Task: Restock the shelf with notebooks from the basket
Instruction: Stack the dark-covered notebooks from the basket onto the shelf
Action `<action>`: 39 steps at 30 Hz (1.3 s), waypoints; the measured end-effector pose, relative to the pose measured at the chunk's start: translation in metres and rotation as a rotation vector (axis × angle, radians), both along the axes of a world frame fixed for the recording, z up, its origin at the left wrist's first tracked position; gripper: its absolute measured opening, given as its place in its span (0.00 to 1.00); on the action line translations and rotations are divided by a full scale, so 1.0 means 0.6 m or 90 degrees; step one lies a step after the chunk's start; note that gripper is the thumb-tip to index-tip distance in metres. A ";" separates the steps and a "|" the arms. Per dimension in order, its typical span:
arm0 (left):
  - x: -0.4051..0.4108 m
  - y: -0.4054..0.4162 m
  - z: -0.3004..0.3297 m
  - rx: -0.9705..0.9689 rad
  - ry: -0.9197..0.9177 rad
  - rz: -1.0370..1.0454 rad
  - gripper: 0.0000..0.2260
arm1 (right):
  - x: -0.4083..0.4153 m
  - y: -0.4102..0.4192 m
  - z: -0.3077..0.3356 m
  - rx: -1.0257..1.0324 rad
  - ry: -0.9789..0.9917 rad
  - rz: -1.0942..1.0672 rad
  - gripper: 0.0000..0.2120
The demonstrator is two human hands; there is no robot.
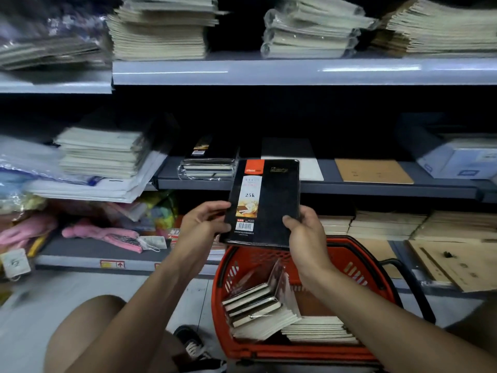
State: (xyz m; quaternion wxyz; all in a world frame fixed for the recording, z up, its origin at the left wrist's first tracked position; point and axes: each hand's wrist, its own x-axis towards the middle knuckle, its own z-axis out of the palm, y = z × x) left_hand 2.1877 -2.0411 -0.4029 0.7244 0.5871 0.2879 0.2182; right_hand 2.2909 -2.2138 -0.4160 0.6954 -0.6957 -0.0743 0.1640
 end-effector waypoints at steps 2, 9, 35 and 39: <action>0.002 0.015 0.026 0.009 -0.028 0.015 0.21 | 0.013 0.021 0.014 -0.006 -0.043 0.015 0.14; 0.035 0.106 0.084 0.019 -0.068 0.040 0.13 | 0.068 0.128 0.069 -0.046 -0.180 -0.002 0.22; 0.191 0.356 0.012 0.269 -0.009 0.105 0.08 | 0.208 0.364 0.012 -0.320 -0.520 0.038 0.26; 0.171 0.348 0.016 0.335 0.024 -0.040 0.26 | 0.202 0.350 0.006 -0.365 -0.551 0.107 0.34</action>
